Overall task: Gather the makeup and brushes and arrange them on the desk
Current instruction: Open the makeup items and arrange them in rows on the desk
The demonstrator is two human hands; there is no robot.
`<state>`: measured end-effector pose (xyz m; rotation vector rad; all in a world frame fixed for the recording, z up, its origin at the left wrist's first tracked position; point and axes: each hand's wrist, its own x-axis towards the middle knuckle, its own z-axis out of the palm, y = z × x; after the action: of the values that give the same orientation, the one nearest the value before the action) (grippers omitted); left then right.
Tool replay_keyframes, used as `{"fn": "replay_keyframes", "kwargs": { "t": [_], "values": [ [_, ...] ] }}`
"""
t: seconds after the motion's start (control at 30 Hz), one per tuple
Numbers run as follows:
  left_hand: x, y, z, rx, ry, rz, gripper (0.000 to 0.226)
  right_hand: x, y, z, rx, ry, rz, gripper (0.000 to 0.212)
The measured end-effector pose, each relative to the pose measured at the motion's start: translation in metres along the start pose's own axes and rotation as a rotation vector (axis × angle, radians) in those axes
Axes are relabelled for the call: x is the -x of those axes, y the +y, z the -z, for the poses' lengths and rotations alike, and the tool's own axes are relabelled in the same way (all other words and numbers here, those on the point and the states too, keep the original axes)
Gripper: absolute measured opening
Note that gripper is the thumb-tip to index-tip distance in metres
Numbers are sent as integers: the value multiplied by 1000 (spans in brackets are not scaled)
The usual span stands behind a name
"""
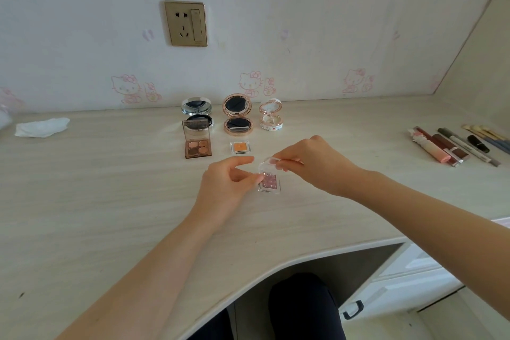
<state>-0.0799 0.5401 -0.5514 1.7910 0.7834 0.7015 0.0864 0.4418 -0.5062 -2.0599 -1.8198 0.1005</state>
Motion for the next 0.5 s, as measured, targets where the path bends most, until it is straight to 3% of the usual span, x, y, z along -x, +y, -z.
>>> {"fn": "replay_keyframes", "kwargs": {
  "t": [0.2, 0.5],
  "values": [
    [-2, -16, -4, -337, 28, -255, 19, -4, -2, -3, 297, -83, -91, 32],
    [-1, -23, -9, -576, 1, -472, 16, -7, -10, -2, 310, -139, -83, 27]
  ]
}}
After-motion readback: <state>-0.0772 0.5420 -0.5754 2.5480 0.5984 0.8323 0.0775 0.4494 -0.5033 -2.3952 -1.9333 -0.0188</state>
